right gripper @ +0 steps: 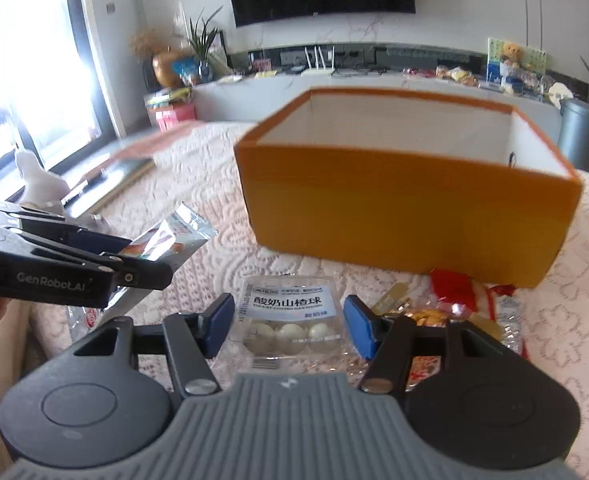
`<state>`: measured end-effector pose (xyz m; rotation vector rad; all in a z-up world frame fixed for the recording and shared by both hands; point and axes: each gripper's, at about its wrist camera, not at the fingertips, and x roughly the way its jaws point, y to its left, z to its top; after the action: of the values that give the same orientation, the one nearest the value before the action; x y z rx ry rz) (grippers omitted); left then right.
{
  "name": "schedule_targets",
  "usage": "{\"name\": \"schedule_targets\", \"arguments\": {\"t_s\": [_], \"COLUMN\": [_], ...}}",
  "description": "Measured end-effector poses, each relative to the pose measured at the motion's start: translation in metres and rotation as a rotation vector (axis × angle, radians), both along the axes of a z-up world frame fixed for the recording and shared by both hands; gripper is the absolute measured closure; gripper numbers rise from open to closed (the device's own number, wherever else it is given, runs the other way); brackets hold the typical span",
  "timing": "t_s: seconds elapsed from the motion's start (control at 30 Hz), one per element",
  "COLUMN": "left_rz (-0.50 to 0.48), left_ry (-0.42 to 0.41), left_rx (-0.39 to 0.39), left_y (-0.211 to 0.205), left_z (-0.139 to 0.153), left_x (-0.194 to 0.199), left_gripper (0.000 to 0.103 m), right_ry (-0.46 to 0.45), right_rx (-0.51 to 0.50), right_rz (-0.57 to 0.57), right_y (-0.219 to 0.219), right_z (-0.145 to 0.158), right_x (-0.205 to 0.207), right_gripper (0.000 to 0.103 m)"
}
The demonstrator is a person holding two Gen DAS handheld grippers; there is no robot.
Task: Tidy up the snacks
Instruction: 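Carry both packs into the orange box and open both tools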
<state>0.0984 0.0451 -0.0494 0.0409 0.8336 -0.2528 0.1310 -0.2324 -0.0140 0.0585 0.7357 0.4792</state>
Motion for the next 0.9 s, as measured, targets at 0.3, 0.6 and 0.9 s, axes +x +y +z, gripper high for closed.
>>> {"name": "schedule_targets", "arguments": {"t_s": [0.3,0.6,0.9], "left_rz": [-0.039,-0.103,-0.167], "left_ry": [-0.042,-0.067,-0.028], "left_rx": [-0.044,-0.02,0.059], "left_y": [-0.017,-0.051,-0.089], "left_z": [0.05,0.085,0.079], "left_x": [0.01,0.059,0.142], "left_gripper": [0.045,0.045,0.045], "right_ry": [-0.118,-0.199,-0.129], "right_rx": [0.006,-0.028,-0.1], "right_rz": [-0.032,-0.062,-0.068], "right_y": [-0.033,-0.064,-0.073], "right_z": [0.051,0.096,0.095], "right_x": [-0.014,0.024,0.107], "right_gripper": [0.044,0.044,0.044]}}
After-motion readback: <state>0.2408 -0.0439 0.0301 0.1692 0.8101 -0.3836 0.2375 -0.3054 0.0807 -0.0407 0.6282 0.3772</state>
